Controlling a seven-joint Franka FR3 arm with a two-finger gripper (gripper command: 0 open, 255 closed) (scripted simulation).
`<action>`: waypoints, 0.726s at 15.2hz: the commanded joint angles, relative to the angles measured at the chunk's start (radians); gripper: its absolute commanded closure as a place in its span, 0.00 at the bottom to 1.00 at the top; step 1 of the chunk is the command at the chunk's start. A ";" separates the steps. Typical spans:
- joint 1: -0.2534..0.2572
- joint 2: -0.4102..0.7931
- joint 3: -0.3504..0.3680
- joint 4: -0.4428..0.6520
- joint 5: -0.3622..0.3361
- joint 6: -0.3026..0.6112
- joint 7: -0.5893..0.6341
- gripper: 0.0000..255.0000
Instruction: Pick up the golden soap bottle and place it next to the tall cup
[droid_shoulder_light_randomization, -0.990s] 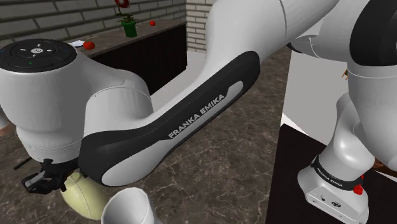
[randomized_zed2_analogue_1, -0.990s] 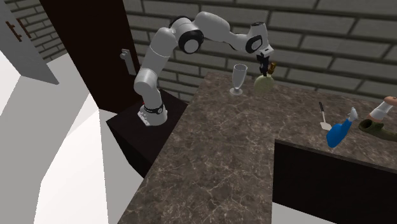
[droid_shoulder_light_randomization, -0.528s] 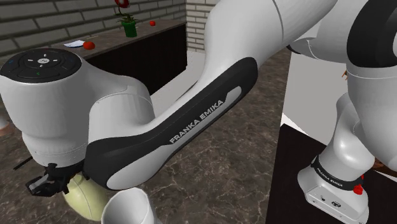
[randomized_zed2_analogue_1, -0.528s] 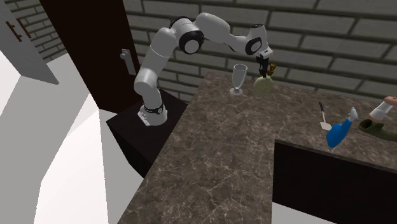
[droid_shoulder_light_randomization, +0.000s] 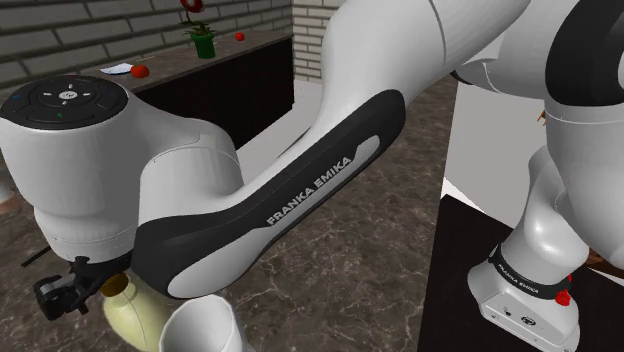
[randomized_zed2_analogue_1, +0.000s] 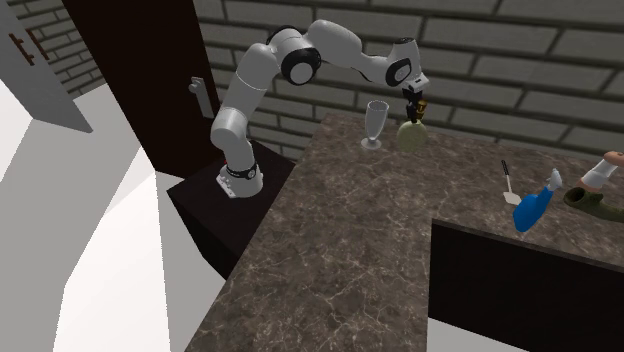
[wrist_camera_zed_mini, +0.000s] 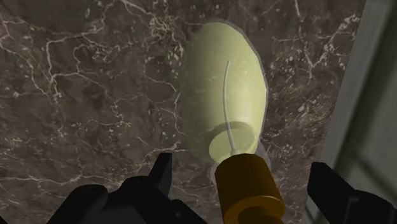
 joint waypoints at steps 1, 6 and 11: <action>-0.006 -0.028 0.008 -0.014 0.010 -0.014 -0.005 0.00; -0.022 -0.104 0.029 -0.044 0.042 -0.056 -0.020 0.00; -0.022 -0.104 0.029 -0.044 0.042 -0.056 -0.020 0.00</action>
